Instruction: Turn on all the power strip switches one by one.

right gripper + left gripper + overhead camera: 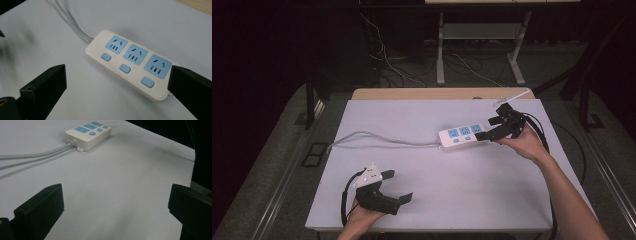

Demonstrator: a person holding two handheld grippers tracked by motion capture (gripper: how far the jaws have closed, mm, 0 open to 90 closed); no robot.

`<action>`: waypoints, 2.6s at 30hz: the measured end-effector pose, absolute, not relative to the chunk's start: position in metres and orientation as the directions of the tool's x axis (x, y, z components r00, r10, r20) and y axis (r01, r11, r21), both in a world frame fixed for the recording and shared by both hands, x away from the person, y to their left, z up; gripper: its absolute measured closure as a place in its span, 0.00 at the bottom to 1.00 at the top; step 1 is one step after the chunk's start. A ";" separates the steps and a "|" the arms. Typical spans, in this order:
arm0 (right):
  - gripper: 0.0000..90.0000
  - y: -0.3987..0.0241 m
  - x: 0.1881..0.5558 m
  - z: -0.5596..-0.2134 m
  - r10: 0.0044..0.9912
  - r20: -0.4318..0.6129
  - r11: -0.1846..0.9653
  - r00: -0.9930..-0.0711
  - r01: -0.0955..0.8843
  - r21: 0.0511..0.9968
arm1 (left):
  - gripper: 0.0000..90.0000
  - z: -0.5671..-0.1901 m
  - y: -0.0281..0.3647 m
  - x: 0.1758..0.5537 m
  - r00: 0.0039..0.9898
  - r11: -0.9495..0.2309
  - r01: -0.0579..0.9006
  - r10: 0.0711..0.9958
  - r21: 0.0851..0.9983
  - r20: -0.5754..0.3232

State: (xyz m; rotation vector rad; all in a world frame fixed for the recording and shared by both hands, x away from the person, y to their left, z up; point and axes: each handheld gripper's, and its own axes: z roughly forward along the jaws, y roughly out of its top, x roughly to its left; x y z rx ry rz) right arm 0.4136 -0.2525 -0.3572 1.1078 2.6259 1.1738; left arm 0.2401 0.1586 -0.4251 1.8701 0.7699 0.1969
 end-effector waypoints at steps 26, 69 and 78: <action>0.74 -0.259 0.440 -0.385 0.670 0.182 0.459 -0.719 0.595 0.660 | 0.00 -0.425 0.159 0.240 0.781 -0.239 0.415 0.588 0.878 -0.210; 1.00 -0.262 0.454 -0.420 0.660 0.254 0.444 -0.707 0.640 0.627 | 0.00 -0.425 0.157 0.239 0.787 -0.246 0.411 0.581 0.878 -0.206; 1.00 -0.264 0.453 -0.424 0.651 0.254 0.438 -0.716 0.627 0.645 | 0.00 -0.426 0.157 0.239 0.787 -0.249 0.413 0.583 0.876 -0.205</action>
